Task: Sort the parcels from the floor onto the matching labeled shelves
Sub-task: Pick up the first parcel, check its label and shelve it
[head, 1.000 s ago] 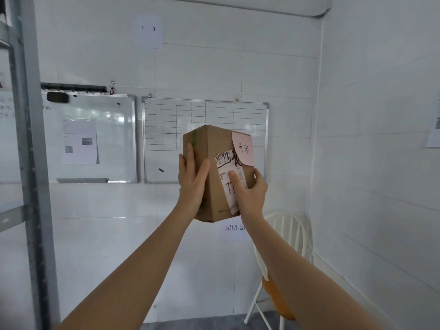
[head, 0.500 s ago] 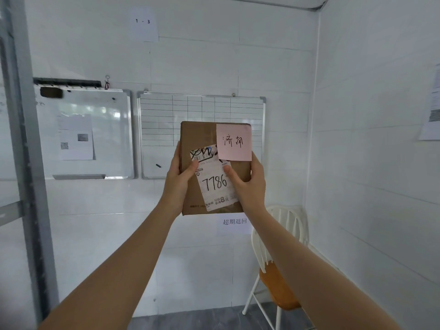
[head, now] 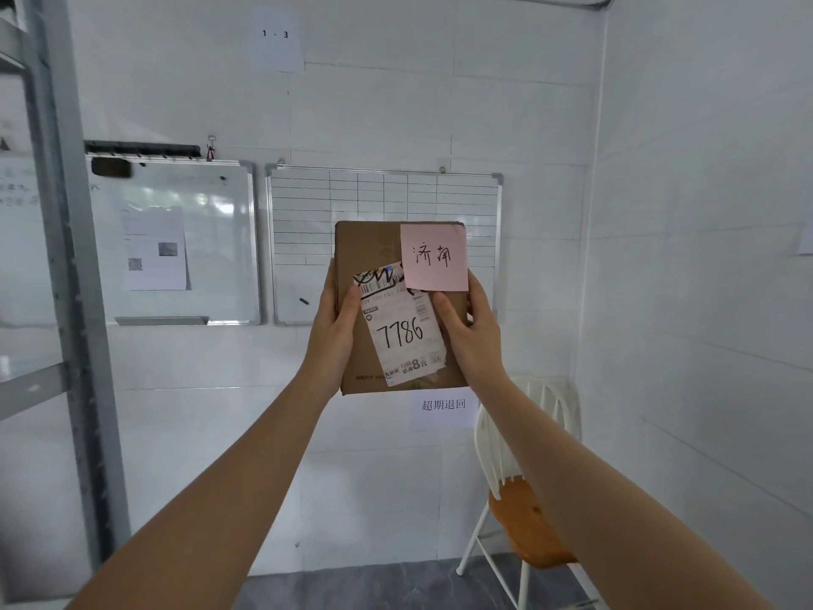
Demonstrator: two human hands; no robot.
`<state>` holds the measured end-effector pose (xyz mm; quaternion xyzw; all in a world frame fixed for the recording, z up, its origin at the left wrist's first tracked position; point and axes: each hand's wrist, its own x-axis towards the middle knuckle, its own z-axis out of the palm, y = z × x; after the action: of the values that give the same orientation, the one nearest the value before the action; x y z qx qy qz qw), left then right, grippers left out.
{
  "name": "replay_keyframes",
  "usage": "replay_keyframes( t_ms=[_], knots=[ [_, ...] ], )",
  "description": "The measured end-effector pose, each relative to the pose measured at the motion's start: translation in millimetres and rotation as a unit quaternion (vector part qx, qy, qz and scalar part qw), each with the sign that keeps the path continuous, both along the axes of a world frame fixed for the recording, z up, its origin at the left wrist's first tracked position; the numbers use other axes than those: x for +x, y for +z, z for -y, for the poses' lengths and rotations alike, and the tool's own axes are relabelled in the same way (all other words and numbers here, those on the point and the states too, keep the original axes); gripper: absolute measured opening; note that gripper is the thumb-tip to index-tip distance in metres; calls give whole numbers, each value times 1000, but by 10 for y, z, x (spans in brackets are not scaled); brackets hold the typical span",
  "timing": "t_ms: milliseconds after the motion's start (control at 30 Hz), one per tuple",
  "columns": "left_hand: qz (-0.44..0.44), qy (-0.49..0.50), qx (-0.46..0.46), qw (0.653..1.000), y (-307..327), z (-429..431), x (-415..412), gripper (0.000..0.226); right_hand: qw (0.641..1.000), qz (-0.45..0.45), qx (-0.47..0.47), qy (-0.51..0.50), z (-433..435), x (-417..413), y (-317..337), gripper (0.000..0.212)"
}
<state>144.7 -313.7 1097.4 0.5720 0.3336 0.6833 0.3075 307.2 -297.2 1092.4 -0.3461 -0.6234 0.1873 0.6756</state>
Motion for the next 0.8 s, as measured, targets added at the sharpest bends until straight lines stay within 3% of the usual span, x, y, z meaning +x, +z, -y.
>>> replay_keyframes(
  t_ms=[133,400,800],
  knots=[
    [6,5,-4,1000,14,34,-60,53,1000,3,21,-2,21,-105,0,40],
    [4,31,-1,999,30,165,-373,53,1000,16,16,19,19,-491,-17,63],
    [-39,144,7,989,78,419,-709,57,990,-20,39,132,-40,-880,-49,55]
  ],
)
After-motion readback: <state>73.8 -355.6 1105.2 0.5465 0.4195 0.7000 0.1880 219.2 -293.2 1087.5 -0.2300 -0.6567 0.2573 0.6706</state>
